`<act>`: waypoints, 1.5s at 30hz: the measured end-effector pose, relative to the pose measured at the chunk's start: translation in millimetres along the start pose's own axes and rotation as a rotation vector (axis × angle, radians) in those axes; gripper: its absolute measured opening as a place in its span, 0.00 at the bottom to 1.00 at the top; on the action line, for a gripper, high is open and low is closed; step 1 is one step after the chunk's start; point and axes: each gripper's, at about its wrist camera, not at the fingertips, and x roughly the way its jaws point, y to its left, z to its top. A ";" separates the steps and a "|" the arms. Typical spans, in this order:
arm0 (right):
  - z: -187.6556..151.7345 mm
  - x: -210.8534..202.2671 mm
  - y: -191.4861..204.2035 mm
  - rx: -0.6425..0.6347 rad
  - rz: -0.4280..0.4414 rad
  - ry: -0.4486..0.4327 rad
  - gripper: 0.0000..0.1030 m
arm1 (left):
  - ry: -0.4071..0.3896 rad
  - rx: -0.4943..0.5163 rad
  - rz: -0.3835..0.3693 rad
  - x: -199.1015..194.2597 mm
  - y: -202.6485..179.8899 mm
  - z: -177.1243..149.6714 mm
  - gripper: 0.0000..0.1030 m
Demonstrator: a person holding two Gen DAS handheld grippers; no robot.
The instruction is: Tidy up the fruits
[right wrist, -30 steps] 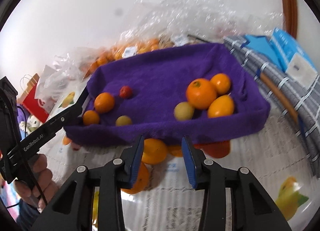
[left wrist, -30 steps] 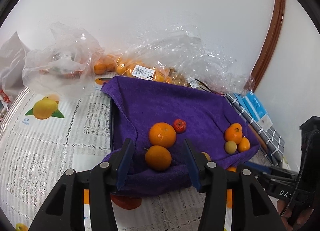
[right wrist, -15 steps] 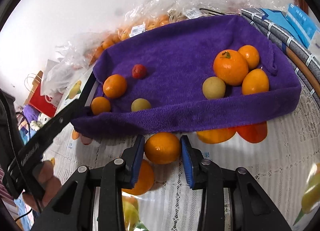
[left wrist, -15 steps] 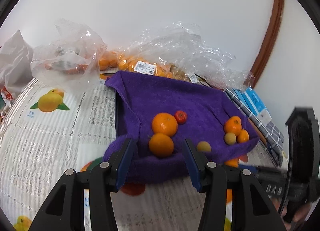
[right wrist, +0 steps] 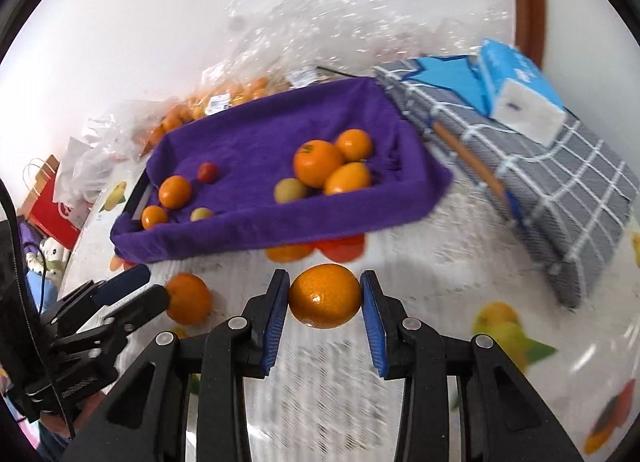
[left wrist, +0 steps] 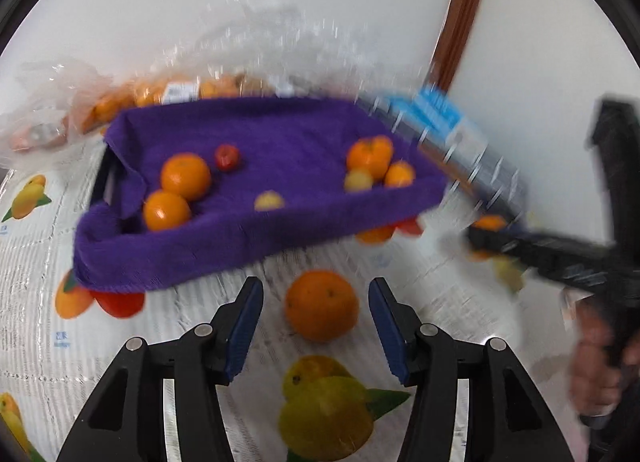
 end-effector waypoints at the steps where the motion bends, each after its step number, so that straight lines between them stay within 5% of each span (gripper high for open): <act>1: -1.2 -2.5 -2.5 0.000 -0.010 -0.005 0.35 | 0.016 0.003 0.005 4.5 -2.3 -1.5 0.51; 4: -4.7 -10.0 -10.1 -0.003 -0.027 -0.012 0.35 | 0.028 -0.005 0.025 9.7 -7.4 -5.1 0.39; 16: 21.3 -5.4 5.8 -0.084 -0.047 -0.083 0.35 | -0.046 -0.053 0.118 -17.3 20.9 34.4 0.38; 27: 83.2 34.0 26.2 -0.189 -0.072 -0.205 0.35 | -0.065 -0.115 0.154 11.3 59.2 86.2 0.38; 33: 110.7 75.7 22.0 -0.189 -0.066 -0.202 0.35 | -0.053 -0.123 0.146 39.3 52.2 89.1 0.39; 45: 107.7 106.5 11.4 -0.155 0.004 -0.158 0.35 | -0.063 -0.072 0.144 49.5 37.1 86.1 0.39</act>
